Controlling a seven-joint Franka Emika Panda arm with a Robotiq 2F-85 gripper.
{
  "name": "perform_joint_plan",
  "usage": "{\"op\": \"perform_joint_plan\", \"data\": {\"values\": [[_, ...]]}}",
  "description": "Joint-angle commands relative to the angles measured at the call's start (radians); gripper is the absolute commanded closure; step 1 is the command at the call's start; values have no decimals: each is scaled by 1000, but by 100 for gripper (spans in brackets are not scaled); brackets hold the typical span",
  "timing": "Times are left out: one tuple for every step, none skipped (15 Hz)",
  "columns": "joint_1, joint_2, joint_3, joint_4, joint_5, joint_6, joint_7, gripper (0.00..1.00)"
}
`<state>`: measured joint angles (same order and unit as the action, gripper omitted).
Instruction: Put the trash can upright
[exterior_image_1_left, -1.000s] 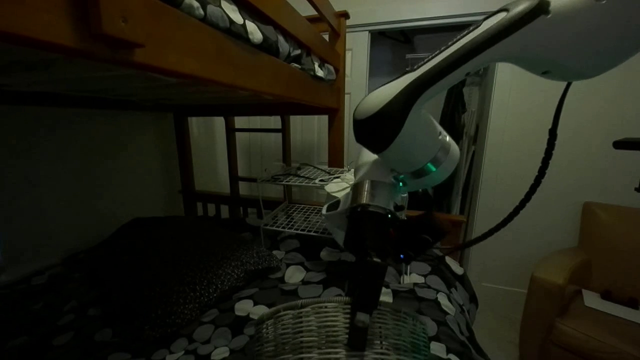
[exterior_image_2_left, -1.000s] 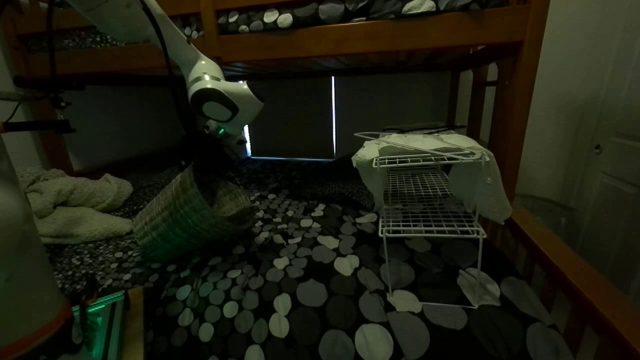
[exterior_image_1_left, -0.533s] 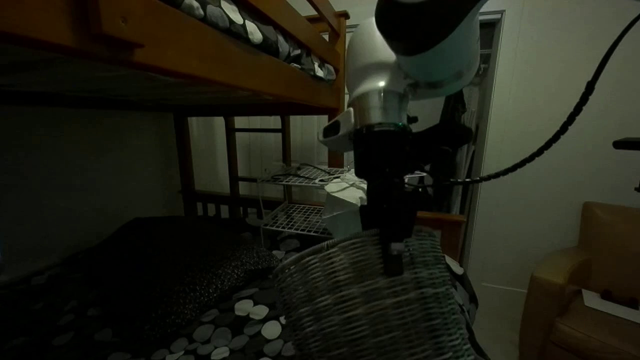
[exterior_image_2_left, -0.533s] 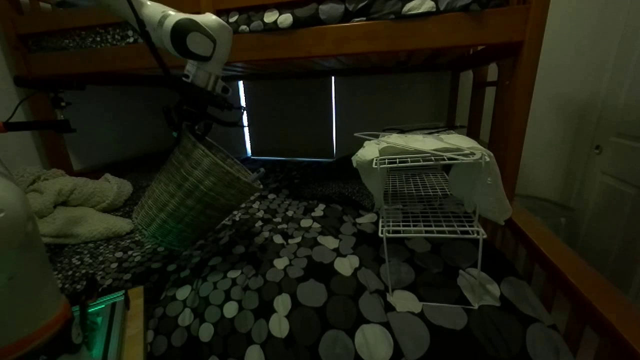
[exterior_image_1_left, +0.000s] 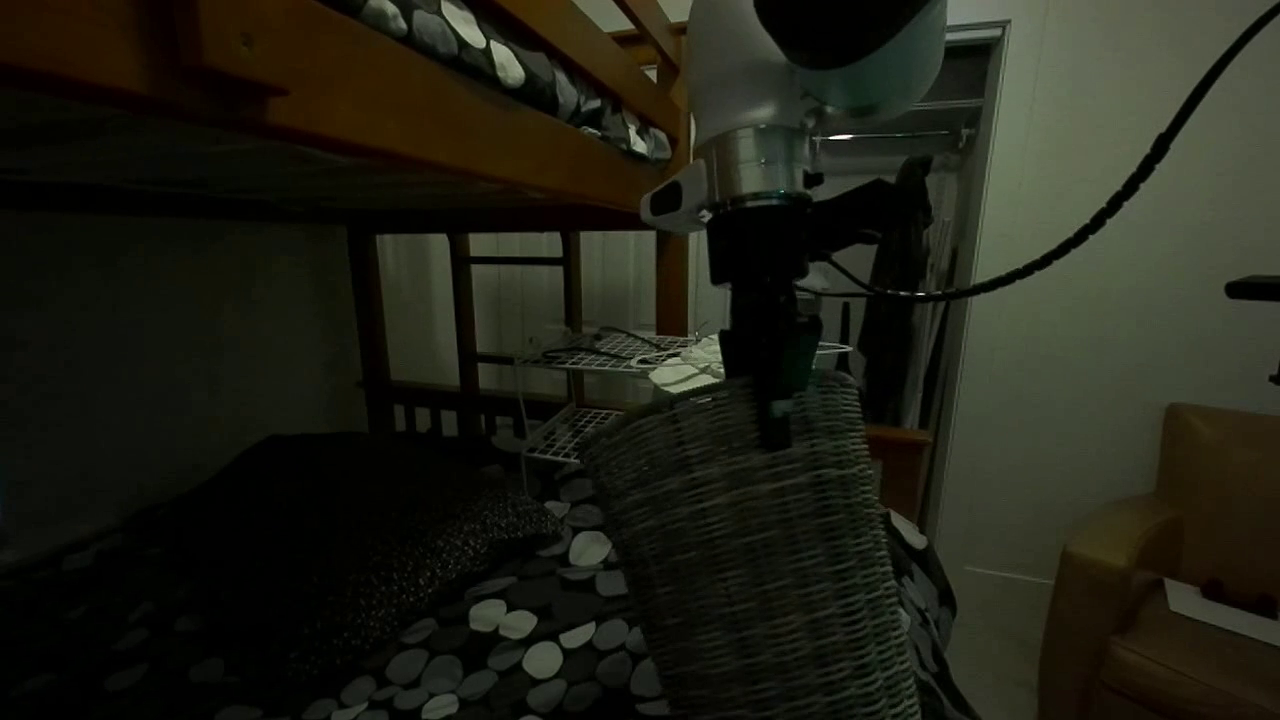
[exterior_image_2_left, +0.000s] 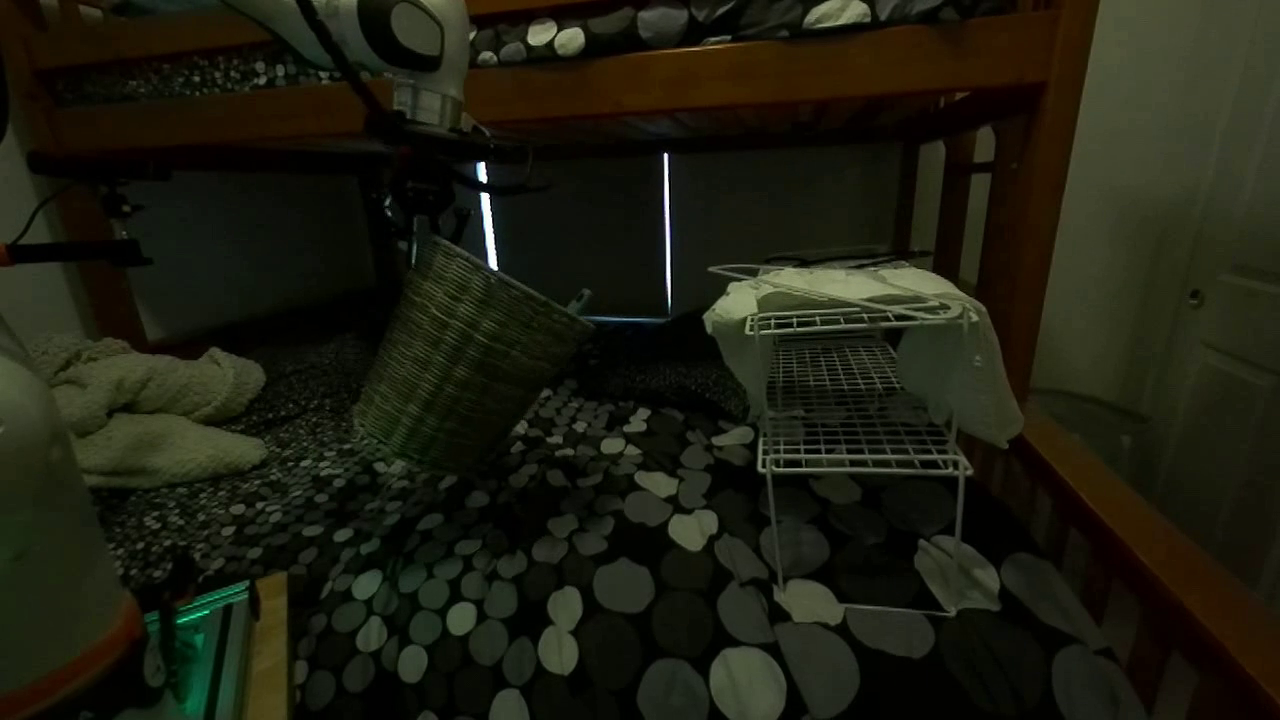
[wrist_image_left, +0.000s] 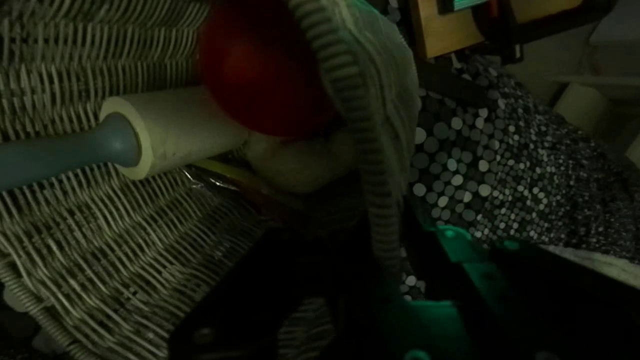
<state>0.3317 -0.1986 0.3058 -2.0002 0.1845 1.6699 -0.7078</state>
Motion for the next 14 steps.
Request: {"op": "perform_joint_plan", "data": {"values": [[6, -14, 10, -51, -54, 123, 62, 96], [6, -21, 21, -83, -91, 194, 95, 96], [8, -15, 27, -97, -122, 234, 116, 96], [10, -8, 35, -110, -174, 259, 135, 96], [11, 4, 42, -115, -233, 269, 152, 96], [12, 7, 48, -125, -290, 277, 170, 96], [10, 18, 49, -122, -347, 275, 179, 96], [8, 24, 51, -120, -402, 271, 190, 96], [5, 33, 48, -111, -455, 261, 196, 96], [3, 32, 47, -109, -504, 257, 205, 96], [-5, 44, 41, -98, -559, 259, 214, 96], [-8, 43, 40, -103, -603, 269, 235, 96], [-14, 52, 38, -106, -647, 290, 267, 96], [-19, 64, 37, -111, -685, 313, 313, 96]]}}
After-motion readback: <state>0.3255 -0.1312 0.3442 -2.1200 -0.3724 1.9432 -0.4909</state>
